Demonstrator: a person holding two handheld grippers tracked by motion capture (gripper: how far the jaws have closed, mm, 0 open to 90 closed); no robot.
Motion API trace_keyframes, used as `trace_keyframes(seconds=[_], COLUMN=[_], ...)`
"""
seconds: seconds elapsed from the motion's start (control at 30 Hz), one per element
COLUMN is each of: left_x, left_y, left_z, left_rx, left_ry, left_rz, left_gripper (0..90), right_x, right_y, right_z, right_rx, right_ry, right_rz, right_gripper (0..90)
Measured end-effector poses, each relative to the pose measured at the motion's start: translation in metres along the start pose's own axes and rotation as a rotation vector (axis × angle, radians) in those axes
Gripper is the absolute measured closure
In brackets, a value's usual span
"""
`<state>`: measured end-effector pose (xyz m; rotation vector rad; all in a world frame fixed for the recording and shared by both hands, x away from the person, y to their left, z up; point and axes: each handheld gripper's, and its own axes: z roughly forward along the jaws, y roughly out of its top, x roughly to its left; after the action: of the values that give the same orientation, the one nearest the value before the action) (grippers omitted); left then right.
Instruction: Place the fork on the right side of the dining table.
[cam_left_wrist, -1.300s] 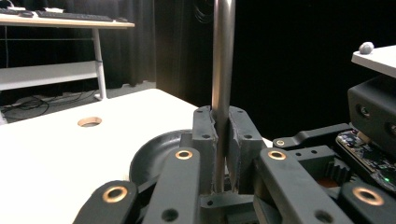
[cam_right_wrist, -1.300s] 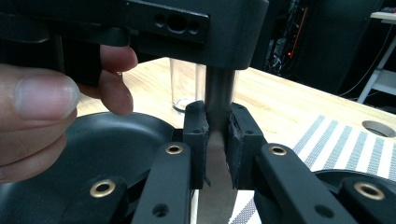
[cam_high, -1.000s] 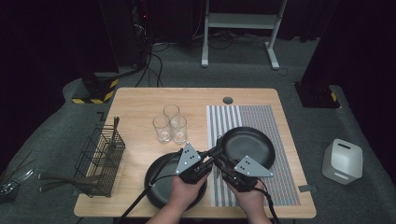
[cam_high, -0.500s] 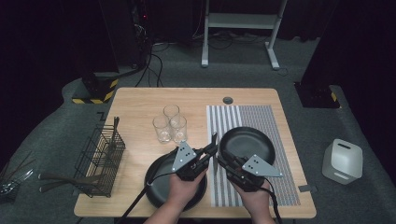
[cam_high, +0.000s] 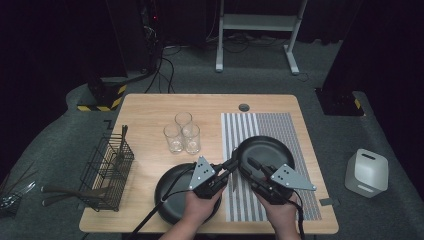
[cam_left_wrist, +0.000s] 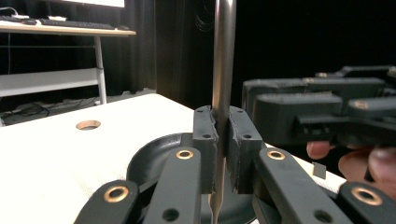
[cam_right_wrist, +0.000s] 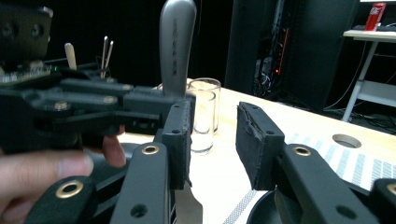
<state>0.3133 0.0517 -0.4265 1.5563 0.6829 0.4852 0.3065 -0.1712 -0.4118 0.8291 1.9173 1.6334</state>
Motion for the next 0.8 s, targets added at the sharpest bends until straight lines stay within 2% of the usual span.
trace_keyframes(seconds=[0.4, 0.67, 0.8], left_x=[-0.004, -0.004, -0.006], left_y=[-0.011, -0.012, -0.013], left_z=[0.0, -0.001, 0.001], left_rx=[0.026, 0.02, 0.021], left_ry=[0.009, 0.011, -0.001], left_rz=[0.0, 0.002, 0.007], left_gripper=[83.2, 83.1, 82.8], right_x=[0.003, 0.004, 0.006], right_y=[0.01, 0.014, 0.015], right_z=[0.003, 0.005, 0.007], right_rx=[-0.025, -0.045, -0.045], right_ry=[0.021, 0.038, 0.05], right_rz=[-0.006, 0.002, 0.007], right_gripper=[64.0, 62.4, 60.5])
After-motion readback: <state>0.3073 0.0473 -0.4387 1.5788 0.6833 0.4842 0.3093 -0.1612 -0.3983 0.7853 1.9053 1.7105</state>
